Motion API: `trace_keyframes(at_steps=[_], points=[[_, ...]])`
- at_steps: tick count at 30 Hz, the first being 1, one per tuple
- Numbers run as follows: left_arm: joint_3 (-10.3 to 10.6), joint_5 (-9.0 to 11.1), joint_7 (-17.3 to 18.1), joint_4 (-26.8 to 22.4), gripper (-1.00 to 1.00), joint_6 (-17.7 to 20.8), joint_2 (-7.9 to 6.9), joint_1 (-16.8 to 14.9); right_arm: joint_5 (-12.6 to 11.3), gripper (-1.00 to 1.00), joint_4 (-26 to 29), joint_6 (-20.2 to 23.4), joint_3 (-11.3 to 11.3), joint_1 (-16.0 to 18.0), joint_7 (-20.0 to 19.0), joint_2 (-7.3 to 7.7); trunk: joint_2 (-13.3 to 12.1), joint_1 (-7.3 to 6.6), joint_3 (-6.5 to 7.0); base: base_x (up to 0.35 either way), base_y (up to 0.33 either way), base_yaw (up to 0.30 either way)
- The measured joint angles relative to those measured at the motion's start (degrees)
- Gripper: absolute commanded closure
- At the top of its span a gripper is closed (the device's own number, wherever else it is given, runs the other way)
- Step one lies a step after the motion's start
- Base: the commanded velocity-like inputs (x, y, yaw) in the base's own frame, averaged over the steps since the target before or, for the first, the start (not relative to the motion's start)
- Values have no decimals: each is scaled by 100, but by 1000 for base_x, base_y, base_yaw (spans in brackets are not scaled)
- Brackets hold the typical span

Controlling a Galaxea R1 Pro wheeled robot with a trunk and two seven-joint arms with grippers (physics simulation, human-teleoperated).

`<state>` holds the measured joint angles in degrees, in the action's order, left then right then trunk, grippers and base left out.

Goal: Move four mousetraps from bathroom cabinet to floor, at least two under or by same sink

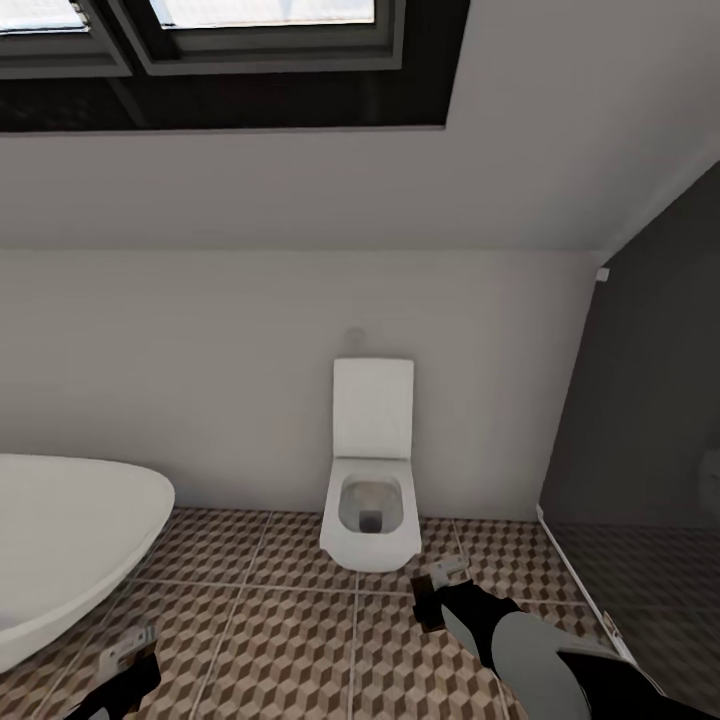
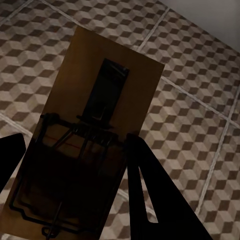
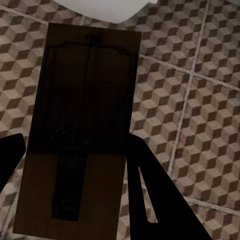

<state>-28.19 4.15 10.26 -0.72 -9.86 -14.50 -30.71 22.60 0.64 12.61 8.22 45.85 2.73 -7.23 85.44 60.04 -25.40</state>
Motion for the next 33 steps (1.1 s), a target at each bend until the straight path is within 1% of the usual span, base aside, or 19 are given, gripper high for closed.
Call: trace_keyframes(at_steps=[16, 29, 33], points=[[1, 0, -7, 0, 100, 0, 2, 0, -1, 100, 0, -54, -4, 0, 72, -4, 642, 352, -287, 0, 0, 0], [3, -5, -94, 3, 100, 0, 21, 0, 1, 100, 7, -96, -16, 0, 84, 5, 1164, 637, -521, 0, 0, 0], [3, -5, -96, 4, 100, 0, 40, -1, -2, 100, 6, -254, -17, 0, 89, 30, 1324, 725, -593, 0, 0, 0]])
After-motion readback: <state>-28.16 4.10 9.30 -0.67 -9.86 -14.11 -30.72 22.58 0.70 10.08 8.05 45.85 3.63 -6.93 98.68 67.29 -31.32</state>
